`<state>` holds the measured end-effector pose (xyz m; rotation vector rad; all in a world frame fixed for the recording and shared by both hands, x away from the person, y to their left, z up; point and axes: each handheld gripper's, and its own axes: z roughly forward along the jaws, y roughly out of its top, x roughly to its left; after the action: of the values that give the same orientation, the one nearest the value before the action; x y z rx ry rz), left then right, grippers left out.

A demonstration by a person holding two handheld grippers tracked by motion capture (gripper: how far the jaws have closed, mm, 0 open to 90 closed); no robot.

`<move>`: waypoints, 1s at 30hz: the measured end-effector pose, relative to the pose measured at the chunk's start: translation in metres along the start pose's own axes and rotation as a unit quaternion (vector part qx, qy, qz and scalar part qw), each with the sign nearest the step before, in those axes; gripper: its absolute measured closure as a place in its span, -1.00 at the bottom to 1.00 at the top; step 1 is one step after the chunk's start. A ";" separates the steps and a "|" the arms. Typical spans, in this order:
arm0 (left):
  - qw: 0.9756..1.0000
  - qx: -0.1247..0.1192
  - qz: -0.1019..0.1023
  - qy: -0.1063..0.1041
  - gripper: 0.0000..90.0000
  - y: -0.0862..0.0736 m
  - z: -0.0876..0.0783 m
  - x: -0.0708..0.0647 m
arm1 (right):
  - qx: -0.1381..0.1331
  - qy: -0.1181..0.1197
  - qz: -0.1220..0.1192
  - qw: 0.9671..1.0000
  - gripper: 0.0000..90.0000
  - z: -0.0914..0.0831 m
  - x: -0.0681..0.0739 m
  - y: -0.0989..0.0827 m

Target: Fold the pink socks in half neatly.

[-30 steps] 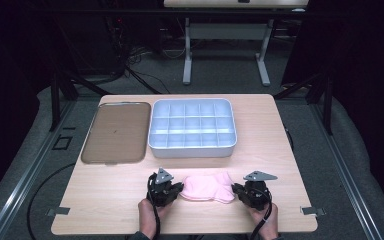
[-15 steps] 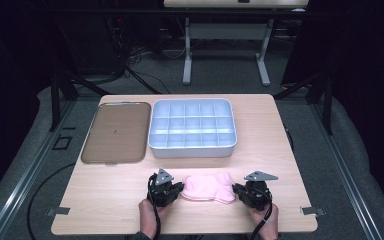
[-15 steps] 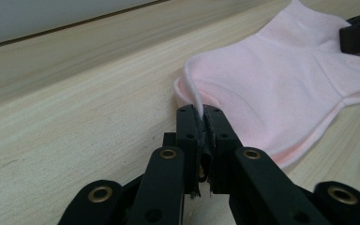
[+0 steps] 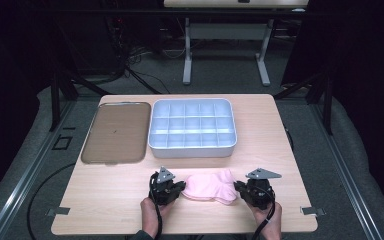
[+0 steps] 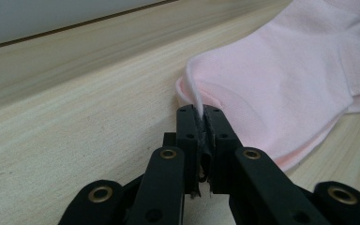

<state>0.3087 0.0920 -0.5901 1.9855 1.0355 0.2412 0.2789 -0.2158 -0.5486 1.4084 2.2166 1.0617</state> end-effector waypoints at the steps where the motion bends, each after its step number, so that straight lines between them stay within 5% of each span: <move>1: 1.000 0.000 -0.001 -0.001 0.90 0.000 0.000 0.000 | 0.002 0.002 -0.002 1.000 0.86 -0.002 0.002 0.002; 6: 1.000 0.000 -0.002 0.000 0.90 0.000 0.000 0.000 | -0.003 0.016 -0.019 1.000 0.84 -0.012 0.019 0.015; 12: 1.000 0.001 -0.003 0.001 0.89 0.000 0.000 0.000 | 0.018 0.033 -0.050 0.998 0.84 -0.003 0.042 0.029; 16: 1.000 0.001 -0.008 -0.007 0.88 0.000 0.000 0.002 | 0.038 0.053 -0.081 0.995 0.84 0.021 0.065 0.043; 21: 1.000 0.002 -0.007 -0.007 0.87 0.000 0.000 0.002 | 0.053 0.078 -0.082 0.992 0.84 0.045 0.080 0.045; 30: 1.000 0.003 -0.007 -0.007 0.87 0.000 0.000 0.002 | 0.070 0.101 -0.102 0.987 0.82 0.066 0.091 0.049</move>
<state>0.3100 0.0932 -0.5906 1.9810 1.0427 0.2174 0.3070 -0.0966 -0.5462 1.1361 2.5602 1.0346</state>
